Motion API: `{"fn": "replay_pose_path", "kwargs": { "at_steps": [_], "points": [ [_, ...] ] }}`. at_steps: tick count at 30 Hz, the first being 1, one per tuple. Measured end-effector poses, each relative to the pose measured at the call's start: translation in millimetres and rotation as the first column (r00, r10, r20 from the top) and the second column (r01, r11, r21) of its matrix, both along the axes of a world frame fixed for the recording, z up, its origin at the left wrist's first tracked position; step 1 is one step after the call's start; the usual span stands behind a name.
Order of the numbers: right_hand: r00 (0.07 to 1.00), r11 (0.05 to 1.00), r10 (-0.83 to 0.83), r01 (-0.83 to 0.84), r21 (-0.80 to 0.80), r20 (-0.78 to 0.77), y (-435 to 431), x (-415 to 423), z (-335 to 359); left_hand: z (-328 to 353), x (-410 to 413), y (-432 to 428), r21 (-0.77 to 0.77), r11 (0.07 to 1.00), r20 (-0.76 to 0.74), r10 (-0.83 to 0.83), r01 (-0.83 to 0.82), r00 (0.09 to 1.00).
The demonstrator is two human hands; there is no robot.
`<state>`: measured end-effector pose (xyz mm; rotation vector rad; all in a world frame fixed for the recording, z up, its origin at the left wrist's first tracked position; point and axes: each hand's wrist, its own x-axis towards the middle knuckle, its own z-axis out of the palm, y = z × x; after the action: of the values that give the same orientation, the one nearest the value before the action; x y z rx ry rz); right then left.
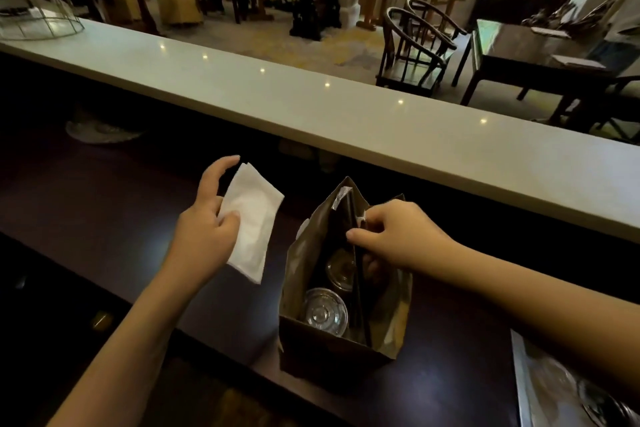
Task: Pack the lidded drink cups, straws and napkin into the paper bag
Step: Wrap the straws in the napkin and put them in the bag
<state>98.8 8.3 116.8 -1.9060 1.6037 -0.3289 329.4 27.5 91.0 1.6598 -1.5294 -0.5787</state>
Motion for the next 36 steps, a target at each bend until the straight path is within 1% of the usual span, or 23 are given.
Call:
{"fn": "replay_pose_path", "kwargs": {
  "at_steps": [3, 6, 8, 10, 11, 13, 16, 18, 20, 24, 29, 31, 34, 36],
  "points": [
    [0.996, 0.972, 0.066, -0.079, -0.222, -0.065, 0, -2, 0, -6, -2, 3, 0.049, 0.998, 0.004, -0.032, 0.032, 0.999],
    [0.989, 0.936, 0.147, -0.148, -0.318, -0.028, 1, -4, 0, -12, -7, 7, 0.121, 0.992, 0.036, -0.048, 0.044, 0.998],
    [0.954, 0.886, 0.278, -0.3, -0.353, -0.114, 1, -5, 1, -15, -11, 9, 0.163, 0.985, 0.061, -0.062, 0.051, 0.996],
    [0.887, 0.838, 0.404, -0.457, -0.3, -0.223, 1, -5, 1, -15, -17, 12, 0.193, 0.979, 0.065, -0.074, 0.06, 0.995],
    [0.861, 0.832, 0.439, -0.497, -0.245, -0.257, 1, -4, 0, -14, -19, 13, 0.196, 0.978, 0.058, -0.08, 0.068, 0.995],
    [0.834, 0.837, 0.468, -0.525, -0.156, -0.291, 1, -1, -3, -15, -24, 15, 0.186, 0.977, 0.035, -0.113, 0.104, 0.993],
    [0.805, 0.825, 0.514, -0.558, -0.088, -0.297, 2, 4, -2, -17, -27, 19, 0.218, 0.957, 0.047, -0.204, 0.19, 0.978],
    [0.811, 0.825, 0.507, -0.555, -0.11, -0.293, 2, 3, 8, -18, -26, 21, 0.25, 0.942, 0.091, -0.253, 0.224, 0.963],
    [0.85, 0.846, 0.456, -0.506, -0.169, -0.264, -1, -1, 21, -18, -26, 22, 0.276, 0.933, 0.133, -0.275, 0.231, 0.952],
    [0.93, 0.913, 0.328, -0.357, -0.198, -0.162, -8, -11, 22, -16, -26, 21, 0.228, 0.955, 0.162, -0.23, 0.191, 0.96],
    [0.964, 0.951, 0.162, -0.21, -0.227, -0.211, -4, -8, -10, -13, -27, 23, 0.17, 0.97, 0.18, -0.203, 0.173, 0.962],
    [0.96, 0.961, 0.142, -0.192, -0.201, -0.241, -1, -6, -20, -14, -26, 23, 0.162, 0.972, 0.177, -0.196, 0.168, 0.964],
    [0.931, 0.975, 0.167, -0.204, -0.085, -0.324, -1, -10, -29, -13, -26, 24, 0.157, 0.975, 0.175, -0.187, 0.16, 0.967],
    [0.923, 0.981, 0.176, -0.192, -0.014, -0.342, 0, -13, -32, -13, -26, 25, 0.153, 0.975, 0.175, -0.186, 0.16, 0.967]
  ]
}}
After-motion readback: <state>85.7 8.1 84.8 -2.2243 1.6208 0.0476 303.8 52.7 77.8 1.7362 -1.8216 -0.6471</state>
